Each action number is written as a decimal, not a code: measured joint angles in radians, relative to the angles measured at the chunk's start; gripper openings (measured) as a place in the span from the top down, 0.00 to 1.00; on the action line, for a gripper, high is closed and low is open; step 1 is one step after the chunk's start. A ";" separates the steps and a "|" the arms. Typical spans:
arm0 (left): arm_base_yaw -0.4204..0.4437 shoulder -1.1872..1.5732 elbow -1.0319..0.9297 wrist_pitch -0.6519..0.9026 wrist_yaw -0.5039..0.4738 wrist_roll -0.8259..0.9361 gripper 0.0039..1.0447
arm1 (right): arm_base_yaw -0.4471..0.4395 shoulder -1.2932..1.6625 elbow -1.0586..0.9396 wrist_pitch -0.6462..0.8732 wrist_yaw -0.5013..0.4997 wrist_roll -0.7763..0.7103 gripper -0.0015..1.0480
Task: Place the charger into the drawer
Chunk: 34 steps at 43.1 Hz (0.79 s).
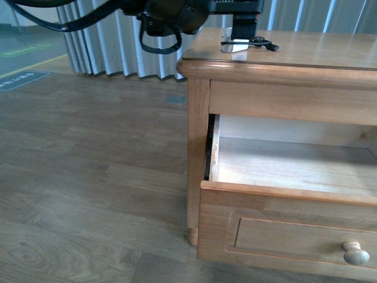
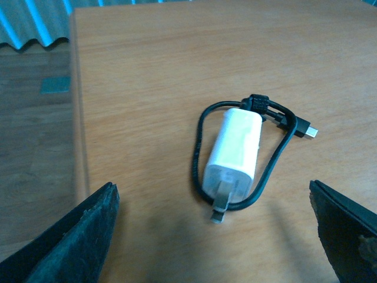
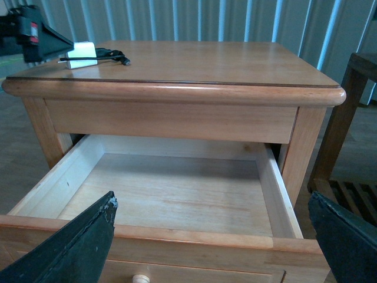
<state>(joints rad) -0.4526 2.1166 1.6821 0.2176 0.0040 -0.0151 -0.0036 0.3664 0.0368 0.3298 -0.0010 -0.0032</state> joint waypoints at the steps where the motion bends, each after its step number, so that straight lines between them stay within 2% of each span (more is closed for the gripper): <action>1: -0.003 0.018 0.022 -0.008 0.000 0.000 0.06 | 0.000 0.000 0.000 0.000 0.000 0.000 0.08; 11: -0.032 0.169 0.218 -0.066 0.002 -0.005 0.07 | 0.000 0.000 0.000 0.000 0.000 0.000 0.08; 27: -0.039 0.192 0.260 -0.076 -0.013 -0.016 0.58 | 0.000 0.000 0.000 0.000 0.000 0.000 0.08; 31: -0.039 0.190 0.250 -0.066 -0.011 -0.020 0.68 | 0.000 0.000 0.000 0.000 0.000 0.000 0.08; 34: -0.039 0.177 0.224 -0.049 -0.008 -0.028 0.70 | 0.000 0.000 0.000 0.000 0.000 0.000 0.08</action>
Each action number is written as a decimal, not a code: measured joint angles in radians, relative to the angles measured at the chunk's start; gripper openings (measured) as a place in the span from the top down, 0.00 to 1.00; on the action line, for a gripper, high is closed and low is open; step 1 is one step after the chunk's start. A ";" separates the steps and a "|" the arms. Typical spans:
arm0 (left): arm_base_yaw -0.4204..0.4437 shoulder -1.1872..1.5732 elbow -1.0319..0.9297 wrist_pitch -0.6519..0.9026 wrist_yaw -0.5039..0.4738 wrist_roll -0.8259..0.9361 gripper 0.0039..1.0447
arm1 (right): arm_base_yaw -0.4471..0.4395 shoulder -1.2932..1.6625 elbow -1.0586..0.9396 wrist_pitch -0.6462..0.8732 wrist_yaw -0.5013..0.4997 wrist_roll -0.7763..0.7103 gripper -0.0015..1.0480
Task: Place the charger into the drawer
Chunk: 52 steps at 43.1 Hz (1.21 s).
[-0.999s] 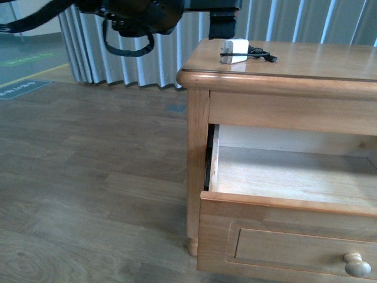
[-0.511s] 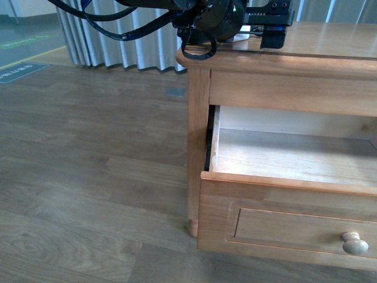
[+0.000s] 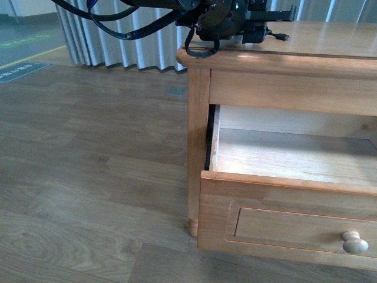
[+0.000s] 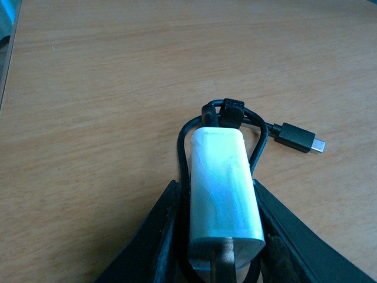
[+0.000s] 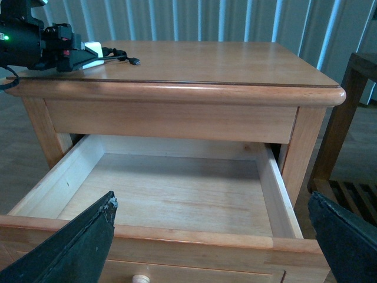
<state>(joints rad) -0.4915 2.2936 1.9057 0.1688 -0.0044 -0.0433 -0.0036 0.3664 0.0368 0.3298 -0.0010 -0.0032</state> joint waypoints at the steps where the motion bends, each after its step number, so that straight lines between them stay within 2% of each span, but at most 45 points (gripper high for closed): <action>1: -0.001 -0.011 -0.018 0.010 0.001 -0.004 0.70 | 0.000 0.000 0.000 0.000 0.000 0.000 0.08; 10: -0.020 -0.100 -0.158 0.077 0.028 -0.018 0.70 | 0.000 0.000 0.000 0.000 0.000 0.000 0.08; 23: -0.121 -0.307 -0.417 0.195 0.113 -0.022 0.71 | 0.000 0.000 0.000 0.000 0.000 0.000 0.08; 38: -0.172 -0.336 -0.557 0.231 0.158 -0.027 0.71 | 0.000 0.000 0.000 0.000 0.000 0.000 0.08; 47: -0.179 -0.310 -0.573 0.234 0.138 -0.036 0.70 | 0.000 0.000 0.000 0.000 0.000 0.000 0.08; 52: -0.178 -0.297 -0.575 0.222 0.104 -0.038 0.57 | 0.000 0.000 0.000 0.000 0.000 0.000 0.08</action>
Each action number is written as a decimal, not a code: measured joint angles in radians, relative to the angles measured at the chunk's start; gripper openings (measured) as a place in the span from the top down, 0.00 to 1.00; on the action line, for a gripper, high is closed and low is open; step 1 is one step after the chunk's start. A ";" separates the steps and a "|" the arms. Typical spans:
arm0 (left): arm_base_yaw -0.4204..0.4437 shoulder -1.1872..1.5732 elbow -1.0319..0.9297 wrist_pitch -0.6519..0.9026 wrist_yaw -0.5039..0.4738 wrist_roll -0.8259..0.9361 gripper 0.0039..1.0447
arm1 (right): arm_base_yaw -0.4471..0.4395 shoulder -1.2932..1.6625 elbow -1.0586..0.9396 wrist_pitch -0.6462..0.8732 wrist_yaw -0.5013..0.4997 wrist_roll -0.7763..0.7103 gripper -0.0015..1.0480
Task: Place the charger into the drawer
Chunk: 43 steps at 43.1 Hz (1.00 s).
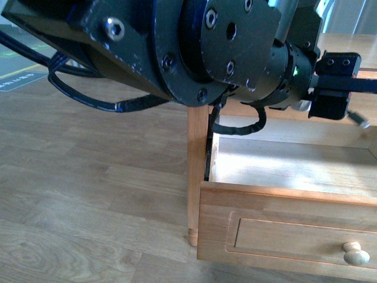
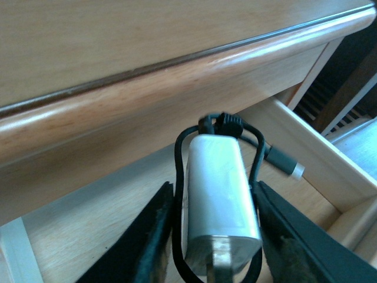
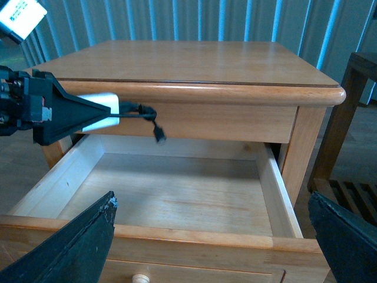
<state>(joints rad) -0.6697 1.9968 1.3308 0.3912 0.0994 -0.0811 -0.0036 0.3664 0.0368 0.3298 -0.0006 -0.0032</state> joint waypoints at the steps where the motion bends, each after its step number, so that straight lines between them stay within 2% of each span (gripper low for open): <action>1: 0.001 0.001 -0.003 0.001 -0.008 -0.002 0.54 | 0.000 0.000 0.000 0.000 0.000 0.000 0.08; 10: 0.029 -0.026 -0.037 0.023 -0.156 -0.028 0.28 | 0.000 0.000 0.000 0.000 0.000 0.000 0.08; 18: 0.095 -0.146 -0.145 0.062 -0.268 -0.040 0.04 | 0.000 0.000 0.000 0.000 0.000 0.000 0.08; 32: 0.209 -0.552 -0.455 0.055 -0.402 -0.082 0.06 | 0.000 0.000 0.000 0.000 0.000 0.000 0.08; 43: 0.223 -1.013 -0.761 -0.070 -0.510 -0.135 0.06 | 0.000 0.000 0.000 0.000 0.000 0.000 0.08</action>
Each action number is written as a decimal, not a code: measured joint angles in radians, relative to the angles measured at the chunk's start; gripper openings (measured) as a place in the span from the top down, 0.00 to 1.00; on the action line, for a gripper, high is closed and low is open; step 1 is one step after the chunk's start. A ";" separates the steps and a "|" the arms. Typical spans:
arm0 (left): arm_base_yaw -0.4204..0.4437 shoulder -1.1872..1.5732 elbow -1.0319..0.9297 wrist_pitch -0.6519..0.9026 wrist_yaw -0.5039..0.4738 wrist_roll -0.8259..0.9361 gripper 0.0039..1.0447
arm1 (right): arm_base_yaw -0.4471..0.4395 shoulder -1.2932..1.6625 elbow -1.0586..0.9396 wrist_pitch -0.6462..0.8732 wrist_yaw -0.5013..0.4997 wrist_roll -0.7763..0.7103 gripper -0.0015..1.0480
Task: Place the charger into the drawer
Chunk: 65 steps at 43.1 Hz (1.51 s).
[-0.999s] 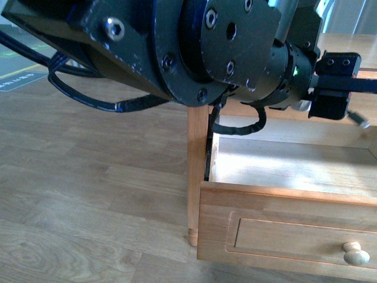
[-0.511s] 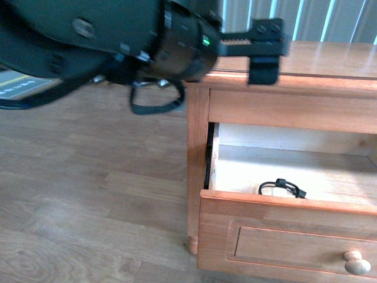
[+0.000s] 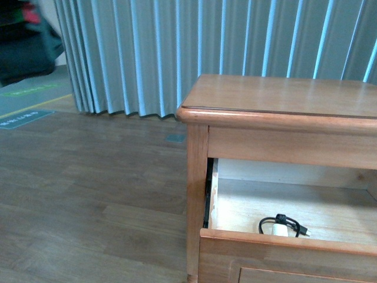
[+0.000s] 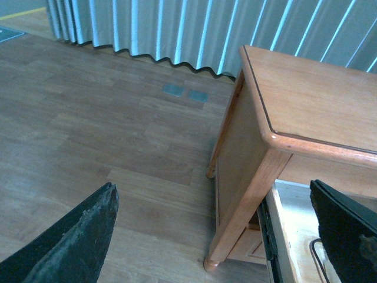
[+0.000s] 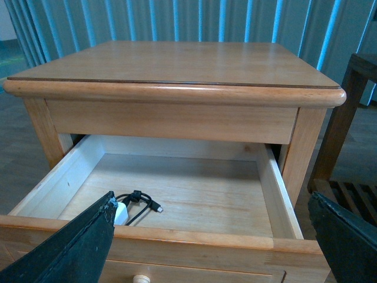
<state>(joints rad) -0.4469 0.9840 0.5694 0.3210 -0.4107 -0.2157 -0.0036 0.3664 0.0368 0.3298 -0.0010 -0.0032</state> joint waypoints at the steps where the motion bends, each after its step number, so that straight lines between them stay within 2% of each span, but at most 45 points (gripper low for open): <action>1: -0.002 -0.028 -0.018 -0.014 -0.011 -0.007 0.06 | 0.000 0.000 0.000 0.000 0.000 0.000 0.08; 4: -0.010 -0.133 -0.088 -0.068 -0.057 -0.032 0.06 | 0.000 0.000 0.000 0.000 0.000 0.000 0.08; 5: -0.026 -0.283 -0.201 -0.137 -0.153 -0.072 0.06 | 0.000 0.000 0.000 0.000 0.000 0.000 0.08; 12: -0.026 -0.285 -0.203 -0.134 -0.146 -0.063 0.06 | 0.000 0.000 0.000 0.000 0.000 0.000 0.08; 15: 0.020 -0.321 -0.276 0.017 -0.013 0.061 0.21 | 0.000 0.000 0.000 0.000 0.000 0.000 0.08; 17: 0.059 -0.362 -0.316 0.040 0.042 0.121 0.31 | 0.000 0.000 0.000 0.000 0.000 0.000 0.08; 21: 0.137 -0.431 -0.376 0.036 0.109 0.177 0.52 | 0.000 0.000 0.000 0.000 0.000 0.000 0.08; 28: 0.210 -0.502 -0.426 0.015 0.185 0.196 0.77 | 0.000 0.000 0.000 0.000 0.000 0.000 0.08; 32: 0.258 -0.553 -0.456 -0.004 0.230 0.196 0.97 | 0.000 0.000 0.000 0.000 0.000 0.000 0.08; 40: 0.320 -0.629 -0.494 -0.043 0.290 0.205 0.96 | 0.000 0.000 0.000 0.000 0.000 0.000 0.08; 42: 0.381 -0.653 -0.502 -0.060 0.377 0.208 0.96 | 0.000 0.000 0.000 0.000 0.000 0.000 0.08; 45: 0.440 -0.686 -0.515 -0.078 0.399 0.208 0.96 | 0.000 0.000 0.000 0.000 0.000 0.000 0.08; 62: 0.444 -0.806 -0.558 -0.138 0.410 0.209 0.96 | 0.000 0.000 -0.001 0.000 0.000 0.000 0.08; 65: 0.444 -0.865 -0.558 -0.217 0.409 0.209 0.96 | 0.000 0.000 -0.001 0.000 0.000 0.000 0.08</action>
<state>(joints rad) -0.0025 0.1192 0.0113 0.1043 -0.0013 -0.0071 -0.0036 0.3664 0.0360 0.3298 -0.0010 -0.0032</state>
